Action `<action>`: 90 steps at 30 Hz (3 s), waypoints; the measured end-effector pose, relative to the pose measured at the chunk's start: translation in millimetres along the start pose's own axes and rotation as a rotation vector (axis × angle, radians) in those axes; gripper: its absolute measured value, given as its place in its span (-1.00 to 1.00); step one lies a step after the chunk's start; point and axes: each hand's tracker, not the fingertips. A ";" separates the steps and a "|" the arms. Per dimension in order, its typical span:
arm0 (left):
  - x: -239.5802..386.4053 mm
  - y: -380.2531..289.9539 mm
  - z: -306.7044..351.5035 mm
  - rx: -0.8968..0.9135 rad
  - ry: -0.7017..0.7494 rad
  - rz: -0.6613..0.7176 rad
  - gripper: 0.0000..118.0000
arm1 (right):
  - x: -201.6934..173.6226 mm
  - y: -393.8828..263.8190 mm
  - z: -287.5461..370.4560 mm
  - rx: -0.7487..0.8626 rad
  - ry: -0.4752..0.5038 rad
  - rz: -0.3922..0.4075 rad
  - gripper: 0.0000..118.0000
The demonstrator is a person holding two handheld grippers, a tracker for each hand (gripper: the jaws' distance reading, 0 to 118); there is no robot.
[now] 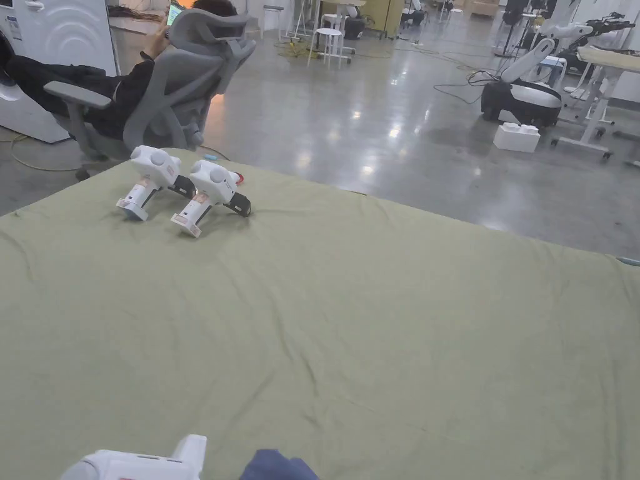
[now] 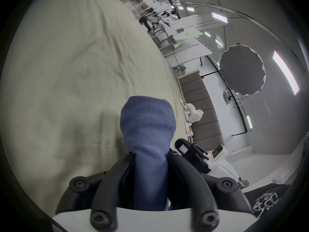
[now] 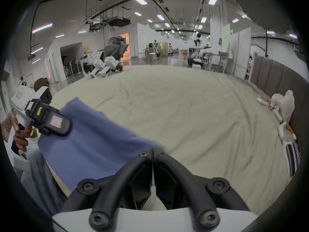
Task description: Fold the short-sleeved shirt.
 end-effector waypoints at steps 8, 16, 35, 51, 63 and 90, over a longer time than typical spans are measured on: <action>-35.5 66.2 142.0 0.114 0.197 -0.100 -0.65 | 49.9 59.5 16.7 0.135 -0.075 0.008 -1.00; -65.2 110.0 265.3 0.332 0.464 -0.024 -0.65 | 95.3 84.6 32.9 0.194 -0.171 0.001 -1.00; -33.9 98.0 234.2 0.416 1.067 -0.017 0.08 | 123.6 74.5 42.4 0.155 -0.241 -0.031 -1.00; 122.1 102.0 155.4 0.645 0.994 -0.520 0.25 | 119.4 86.6 36.9 0.211 -0.227 -0.068 -1.00; 149.6 63.6 -7.8 0.758 0.868 -0.673 -0.23 | 111.0 125.7 40.8 0.362 -0.280 -0.085 -1.00; 175.8 20.7 -58.4 0.849 0.802 -0.788 -1.00 | 98.7 119.0 40.5 0.403 -0.311 -0.121 -1.00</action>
